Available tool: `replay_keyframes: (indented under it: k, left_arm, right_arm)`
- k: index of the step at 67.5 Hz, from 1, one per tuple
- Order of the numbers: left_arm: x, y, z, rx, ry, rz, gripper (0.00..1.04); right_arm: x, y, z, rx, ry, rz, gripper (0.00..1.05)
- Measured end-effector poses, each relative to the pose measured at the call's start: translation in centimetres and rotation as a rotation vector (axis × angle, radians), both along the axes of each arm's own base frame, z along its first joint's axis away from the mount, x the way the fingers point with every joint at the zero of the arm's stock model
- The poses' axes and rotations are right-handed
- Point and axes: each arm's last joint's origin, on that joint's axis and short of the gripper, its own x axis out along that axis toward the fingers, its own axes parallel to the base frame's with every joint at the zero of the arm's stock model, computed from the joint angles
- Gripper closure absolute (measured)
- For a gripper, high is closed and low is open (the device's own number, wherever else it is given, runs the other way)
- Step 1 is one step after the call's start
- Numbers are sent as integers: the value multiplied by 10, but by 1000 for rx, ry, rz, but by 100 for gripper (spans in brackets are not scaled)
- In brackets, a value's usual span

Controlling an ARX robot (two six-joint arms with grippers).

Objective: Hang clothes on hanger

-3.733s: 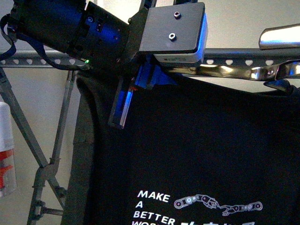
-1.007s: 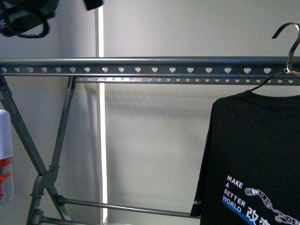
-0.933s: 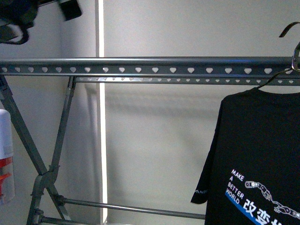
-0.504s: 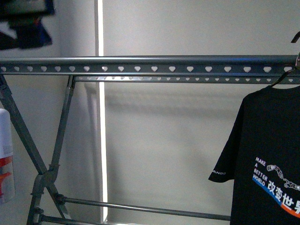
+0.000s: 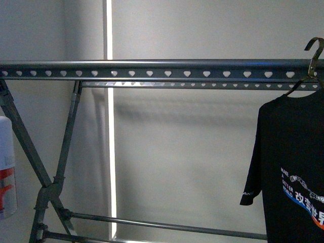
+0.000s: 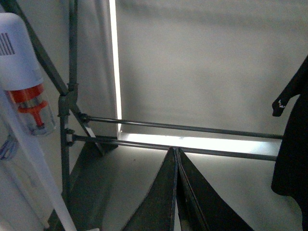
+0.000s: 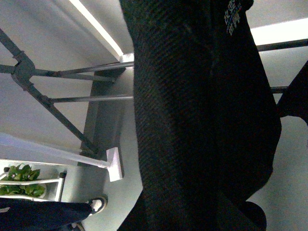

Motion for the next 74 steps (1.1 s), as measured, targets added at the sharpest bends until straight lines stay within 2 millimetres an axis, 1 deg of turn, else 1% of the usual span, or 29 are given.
replay_keyframes:
  k: [9,16,26,37,39,40,42,48,50,51,55,57,63,64,66,67,68,69,70,71,72,73,74]
  left_arm:
    - [-14,6,-15,0,2,27,101]
    - [-24,6,-25,1,3,21,101]
    - [-36,6,-35,1,-2,21,101]
    - [-47,6,-44,1,-2,21,101]
    - [-49,6,-45,1,-2,21,101]
    - [-50,6,-46,1,-3,21,101]
    - [-51,6,-47,1,-2,21,101]
    - [-56,6,-50,1,-2,21,101]
    - [-58,6,-51,1,-5,21,101]
    - [-59,6,-52,1,-4,21,101]
    - [-61,6,-54,1,-3,21,101]
    - [-63,6,-55,1,-3,21,101]
    - [-66,6,-57,1,-2,21,101]
    - [-67,6,-58,1,-3,21,101]
    - [-69,6,-58,1,-5,21,101]
    - [-69,6,-58,1,-5,21,101]
    - [-70,6,-59,1,-4,21,101]
    - [-70,6,-60,1,-4,21,101]
    - [-71,6,-61,1,-10,21,101]
    - [-71,6,-63,2,-15,21,101]
    - [-71,6,-62,1,-16,21,101]
    - [-72,6,-62,1,-18,20,101]
    - [-72,6,-62,2,-20,21,101]
  right_arm:
    - [1,-1,-5,-15,7,-8,96]
    - [1,-1,-16,-26,20,-3,96]
    - [2,1,-39,-33,46,10,96]
    - [0,2,-48,-48,21,13,96]
    - [0,2,-48,-59,3,8,93]
    - [0,3,-48,-64,-7,6,89]
    - [0,3,-48,-68,-20,5,86]
    - [-2,3,-47,-86,-84,2,70]
    - [-7,3,-43,-114,-130,-9,62]
    - [-12,4,-39,-144,-175,-22,57]
    - [-23,4,-28,-169,-259,-33,48]
    - [-33,5,-19,-189,-317,-46,43]
    - [-72,6,12,-251,-528,-91,27]
    - [-90,6,22,-261,-595,-107,22]
    - [-114,8,34,-269,-678,-126,15]
    - [-121,8,36,-273,-698,-130,13]
    - [-134,9,40,-275,-734,-143,10]
    - [-140,9,41,-278,-750,-148,8]
    - [-154,10,43,-275,-779,-161,6]
    - [-166,12,44,-274,-803,-169,6]
    - [-173,13,44,-268,-812,-174,6]
    - [-186,15,43,-262,-828,-178,7]
    - [-192,16,43,-258,-835,-178,8]
